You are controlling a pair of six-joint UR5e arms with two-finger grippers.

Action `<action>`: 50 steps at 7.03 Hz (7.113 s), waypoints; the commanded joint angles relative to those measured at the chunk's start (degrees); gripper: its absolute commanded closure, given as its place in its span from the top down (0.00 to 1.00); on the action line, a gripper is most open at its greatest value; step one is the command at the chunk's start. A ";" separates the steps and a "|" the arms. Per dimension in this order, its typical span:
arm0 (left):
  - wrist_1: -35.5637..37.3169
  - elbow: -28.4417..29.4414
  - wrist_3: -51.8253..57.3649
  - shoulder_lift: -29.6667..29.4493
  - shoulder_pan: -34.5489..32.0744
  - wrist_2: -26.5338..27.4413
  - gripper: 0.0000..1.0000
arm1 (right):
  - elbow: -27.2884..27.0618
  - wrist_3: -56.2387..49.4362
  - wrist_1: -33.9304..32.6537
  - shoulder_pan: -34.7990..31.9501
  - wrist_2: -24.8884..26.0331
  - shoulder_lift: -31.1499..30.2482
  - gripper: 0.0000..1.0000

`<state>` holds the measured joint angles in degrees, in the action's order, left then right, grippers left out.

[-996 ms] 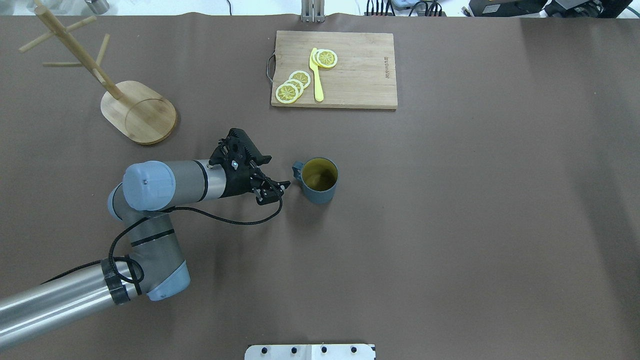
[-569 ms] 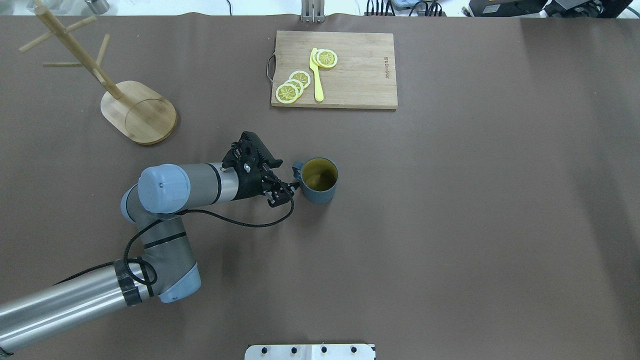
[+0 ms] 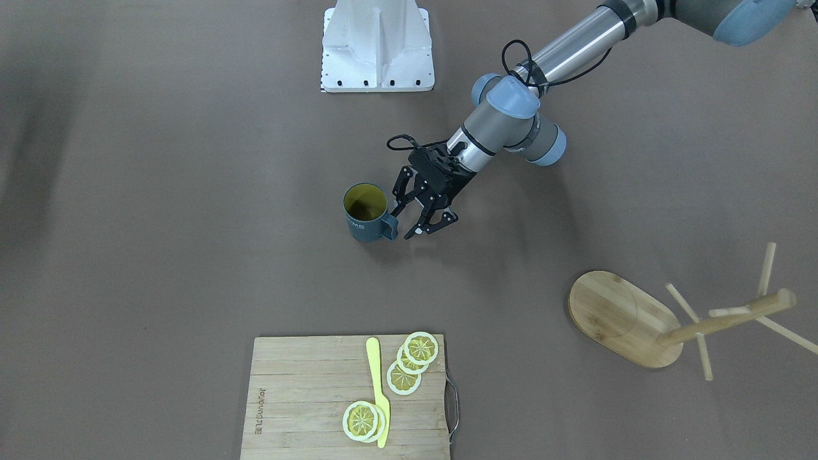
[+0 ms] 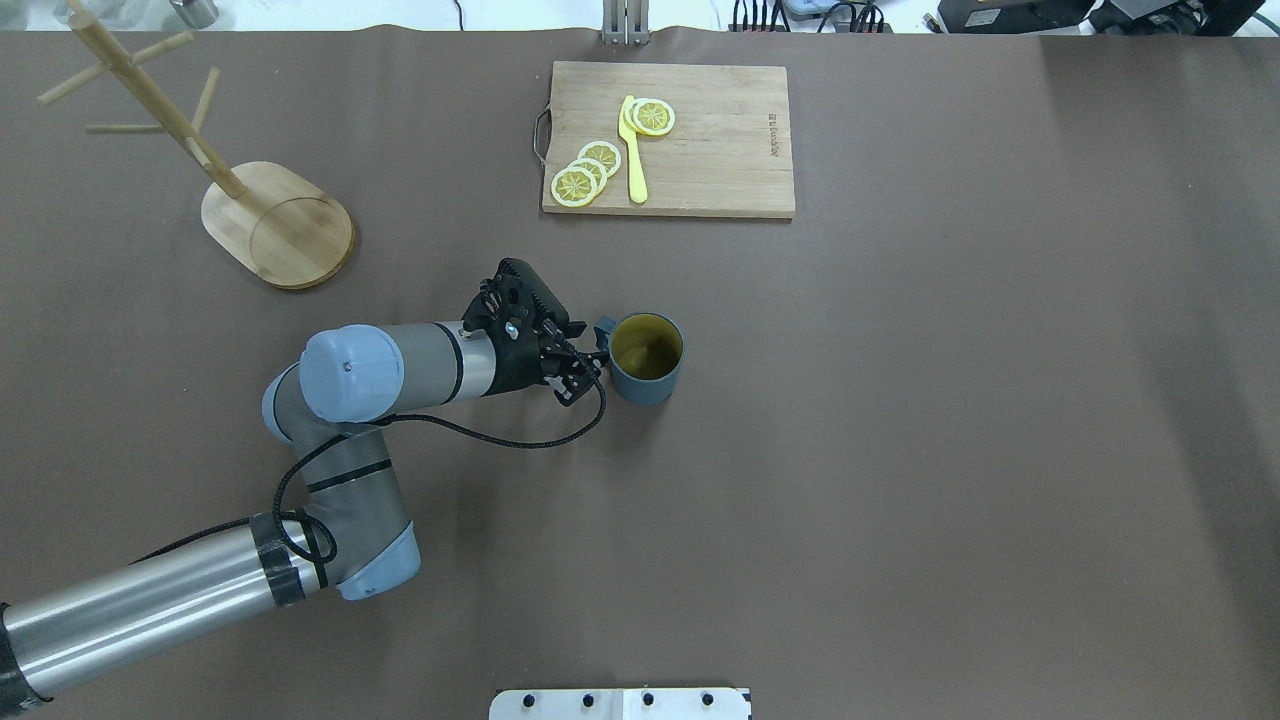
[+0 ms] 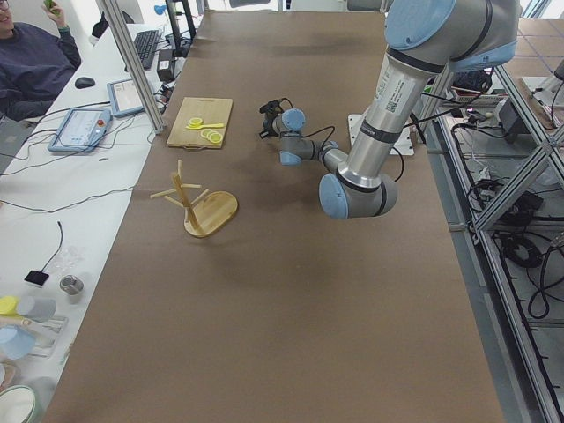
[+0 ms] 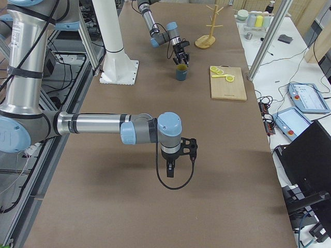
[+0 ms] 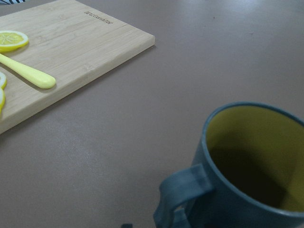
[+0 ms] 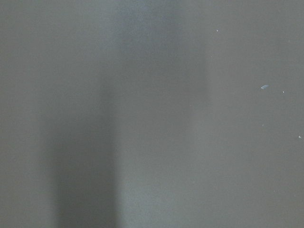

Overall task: Hang cup on storage rack
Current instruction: 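Reach the left gripper toward the teal mug's handle, then close the left gripper on the mug handle and lift, then carry the mug with the left gripper toward the wooden mug tree, then hook the mug handle onto a mug-tree peg with the left gripper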

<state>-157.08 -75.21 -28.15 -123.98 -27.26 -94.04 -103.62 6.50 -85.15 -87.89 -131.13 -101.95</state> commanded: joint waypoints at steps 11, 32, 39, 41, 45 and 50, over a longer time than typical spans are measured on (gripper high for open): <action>0.19 3.05 -2.08 -3.46 -1.22 1.14 0.51 | -0.26 0.97 0.25 0.09 0.09 0.26 1.00; -26.94 -0.29 -111.60 0.14 -9.56 9.36 0.00 | 0.62 0.79 0.95 0.00 0.61 0.17 1.00; -32.05 3.82 -148.74 7.09 -18.52 19.78 0.00 | 0.18 0.44 1.12 0.00 0.79 0.18 1.00; -38.54 8.31 -148.86 8.13 -18.88 19.86 0.00 | 0.09 0.70 2.35 0.09 1.58 0.18 1.00; -45.06 8.41 -149.12 12.97 -19.76 19.25 0.00 | 0.09 0.71 2.79 0.09 2.02 0.18 1.00; -47.27 13.15 -149.04 12.89 -22.31 17.49 0.00 | 0.09 0.79 3.06 0.18 2.02 0.35 1.00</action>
<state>-203.61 -63.49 -177.28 -111.06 -49.49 -76.48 -103.54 7.29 -82.10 -87.73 -129.11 -101.68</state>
